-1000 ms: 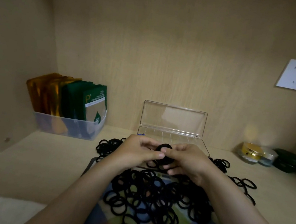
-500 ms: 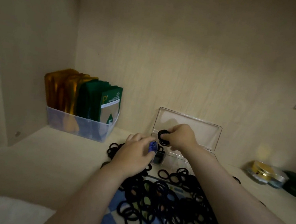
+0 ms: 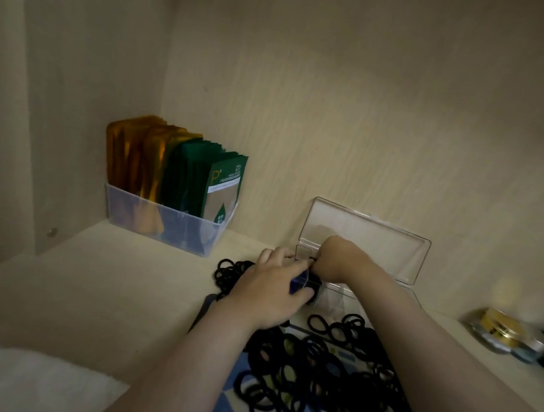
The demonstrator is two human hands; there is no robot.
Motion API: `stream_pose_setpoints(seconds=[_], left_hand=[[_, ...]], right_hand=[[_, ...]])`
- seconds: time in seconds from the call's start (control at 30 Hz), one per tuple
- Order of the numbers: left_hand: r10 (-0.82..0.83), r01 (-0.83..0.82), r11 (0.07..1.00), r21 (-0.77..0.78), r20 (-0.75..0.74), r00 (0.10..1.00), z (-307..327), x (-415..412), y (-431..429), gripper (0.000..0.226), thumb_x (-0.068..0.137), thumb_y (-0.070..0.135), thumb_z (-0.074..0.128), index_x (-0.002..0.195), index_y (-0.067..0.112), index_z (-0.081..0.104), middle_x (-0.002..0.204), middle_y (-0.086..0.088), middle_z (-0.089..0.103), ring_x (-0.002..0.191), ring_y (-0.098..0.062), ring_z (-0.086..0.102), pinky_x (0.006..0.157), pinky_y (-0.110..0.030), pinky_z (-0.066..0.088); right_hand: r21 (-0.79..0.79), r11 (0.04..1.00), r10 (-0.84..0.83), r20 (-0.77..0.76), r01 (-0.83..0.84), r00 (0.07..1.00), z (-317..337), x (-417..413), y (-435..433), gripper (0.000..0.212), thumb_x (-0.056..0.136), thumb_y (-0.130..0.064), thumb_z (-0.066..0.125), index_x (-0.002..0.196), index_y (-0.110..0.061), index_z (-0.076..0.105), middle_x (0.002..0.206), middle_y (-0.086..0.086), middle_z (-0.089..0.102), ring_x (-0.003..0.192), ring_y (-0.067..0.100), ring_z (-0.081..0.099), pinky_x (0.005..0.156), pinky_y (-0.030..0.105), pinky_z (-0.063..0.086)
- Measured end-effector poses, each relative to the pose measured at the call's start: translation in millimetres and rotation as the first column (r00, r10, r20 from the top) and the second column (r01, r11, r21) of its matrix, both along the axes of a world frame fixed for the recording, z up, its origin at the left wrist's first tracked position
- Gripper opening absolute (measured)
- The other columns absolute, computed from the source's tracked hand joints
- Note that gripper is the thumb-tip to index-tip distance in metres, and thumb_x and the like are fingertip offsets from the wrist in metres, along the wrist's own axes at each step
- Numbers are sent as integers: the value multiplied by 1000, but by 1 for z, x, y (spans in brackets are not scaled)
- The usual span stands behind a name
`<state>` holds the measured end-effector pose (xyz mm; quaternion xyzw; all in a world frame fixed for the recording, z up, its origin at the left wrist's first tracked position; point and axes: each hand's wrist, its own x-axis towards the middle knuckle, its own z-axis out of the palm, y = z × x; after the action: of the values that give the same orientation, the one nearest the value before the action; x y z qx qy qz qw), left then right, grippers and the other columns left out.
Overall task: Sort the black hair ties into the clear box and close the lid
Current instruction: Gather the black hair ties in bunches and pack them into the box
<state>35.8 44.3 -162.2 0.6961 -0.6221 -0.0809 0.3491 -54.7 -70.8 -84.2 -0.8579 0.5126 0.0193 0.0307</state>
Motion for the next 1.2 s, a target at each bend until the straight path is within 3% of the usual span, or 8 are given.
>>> stream_pose_setpoints(seconds=[0.17, 0.3, 0.37, 0.63, 0.83, 0.97, 1.07, 1.2], left_hand=[[6, -7, 1000, 13, 13, 1000, 1, -1, 0, 58, 95, 54, 48, 150, 44, 31, 152, 8, 26, 141, -12, 18, 113, -37, 31], [1, -2, 1000, 24, 8, 1000, 1, -3, 0, 57, 96, 54, 47, 149, 42, 33, 153, 8, 25, 142, -12, 17, 114, -37, 30], [5, -5, 1000, 15, -15, 1000, 1, -3, 0, 56, 96, 54, 47, 149, 42, 33, 153, 9, 26, 142, -11, 17, 114, -37, 30], [2, -3, 1000, -11, -6, 1000, 5, -3, 5, 60, 93, 50, 52, 148, 39, 32, 150, 11, 32, 139, -10, 20, 112, -35, 32], [-4, 5, 1000, 22, -32, 999, 5, -3, 5, 58, 95, 50, 52, 148, 39, 35, 152, 12, 27, 142, -8, 16, 112, -31, 26], [-1, 1, 1000, -21, -25, 1000, 8, -1, 5, 48, 94, 43, 51, 141, 35, 43, 142, 15, 41, 134, -8, 27, 104, -27, 31], [33, -33, 998, -56, 4, 999, 14, 4, 11, 41, 97, 35, 48, 137, 34, 47, 138, 16, 46, 132, -7, 31, 103, -25, 31], [124, -125, 987, -101, -18, 992, 27, 21, 23, 35, 101, 23, 44, 134, 31, 52, 131, 12, 54, 122, -8, 47, 102, -31, 43]], right_hand=[[125, 989, 66, 138, -84, 988, 18, -17, -3, 27, 82, -20, 69, 105, -6, 75, 92, 8, 71, 69, 16, 59, 57, 22, 48], [8, 986, 158, 292, -168, 943, 16, -33, 4, 26, 87, -16, 64, 110, -17, 76, 118, 1, 72, 107, 15, 64, 91, 25, 49], [-65, 978, 210, 272, -200, 939, 11, -40, 11, 29, 88, -15, 55, 104, -23, 78, 116, -3, 72, 110, 17, 64, 96, 30, 49], [-205, 889, 379, -175, -411, 909, -10, -41, 20, 43, 81, -38, 31, 87, -25, 72, 96, -4, 69, 102, 18, 53, 102, 41, 31], [-291, 876, 412, 39, -384, 910, 1, -46, 15, 43, 82, -29, 38, 99, -27, 77, 99, -3, 75, 96, 17, 65, 102, 39, 38], [-196, 887, 426, -4, -419, 905, -7, -45, 22, 43, 78, -37, 29, 84, -26, 70, 85, -5, 65, 92, 18, 54, 101, 42, 33], [-146, 896, 417, -52, -420, 907, -11, -44, 20, 47, 78, -42, 24, 81, -23, 67, 90, -2, 65, 102, 19, 52, 102, 42, 30], [-232, 898, 406, 109, -374, 907, 0, -48, 21, 38, 87, -33, 39, 98, -26, 75, 108, -5, 71, 105, 17, 59, 105, 43, 36]])
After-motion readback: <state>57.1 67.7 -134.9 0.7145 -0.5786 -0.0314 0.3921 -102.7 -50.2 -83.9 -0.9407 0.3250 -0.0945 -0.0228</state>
